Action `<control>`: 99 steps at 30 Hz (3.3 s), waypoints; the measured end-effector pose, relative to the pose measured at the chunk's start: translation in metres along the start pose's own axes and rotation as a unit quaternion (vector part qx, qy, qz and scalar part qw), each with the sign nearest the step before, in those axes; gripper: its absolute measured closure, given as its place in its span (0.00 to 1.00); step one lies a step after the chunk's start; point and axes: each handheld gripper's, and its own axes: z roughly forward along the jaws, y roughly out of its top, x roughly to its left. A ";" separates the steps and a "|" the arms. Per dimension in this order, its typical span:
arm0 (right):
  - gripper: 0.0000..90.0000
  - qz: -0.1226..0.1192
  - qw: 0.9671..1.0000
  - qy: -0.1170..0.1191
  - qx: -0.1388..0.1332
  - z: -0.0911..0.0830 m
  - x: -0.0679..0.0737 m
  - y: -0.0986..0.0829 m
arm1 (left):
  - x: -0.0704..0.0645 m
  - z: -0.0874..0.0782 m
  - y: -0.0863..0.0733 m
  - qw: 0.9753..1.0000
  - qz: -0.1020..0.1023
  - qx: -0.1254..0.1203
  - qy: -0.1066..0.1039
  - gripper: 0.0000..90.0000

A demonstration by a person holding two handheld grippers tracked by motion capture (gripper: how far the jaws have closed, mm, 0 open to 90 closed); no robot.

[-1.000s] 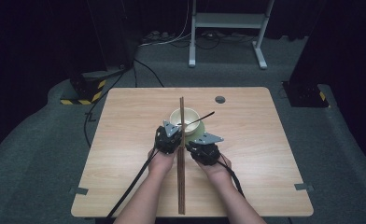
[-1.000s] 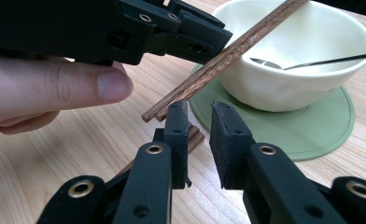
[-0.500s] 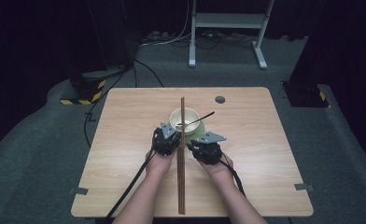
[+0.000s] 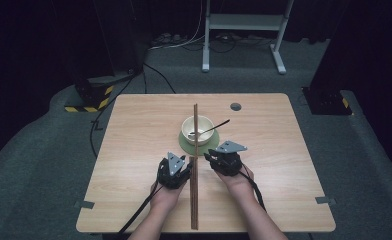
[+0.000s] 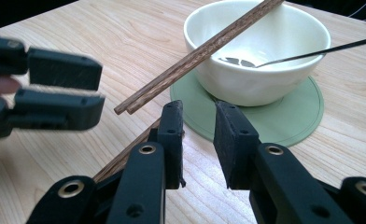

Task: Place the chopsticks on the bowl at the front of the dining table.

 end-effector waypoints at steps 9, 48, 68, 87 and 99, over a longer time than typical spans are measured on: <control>0.81 0.001 1.000 0.000 0.000 -0.001 -0.003 -0.001 | -0.002 0.001 0.000 1.000 -0.009 -0.007 -0.013 0.70; 0.81 0.009 1.000 0.002 0.001 -0.002 -0.004 -0.001 | -0.001 0.011 0.002 1.000 0.008 0.002 -0.010 0.72; 1.00 0.002 1.000 -0.005 -0.002 0.004 0.000 0.008 | 0.036 0.019 0.015 0.999 -0.015 -0.031 -0.015 0.96; 0.99 -0.007 0.999 -0.046 0.016 0.042 0.001 0.033 | 0.041 0.056 0.031 0.998 -0.041 -0.040 -0.038 0.95; 0.99 -0.004 0.999 -0.048 0.018 0.047 0.000 0.032 | 0.039 0.062 0.029 0.998 -0.045 -0.035 -0.039 0.95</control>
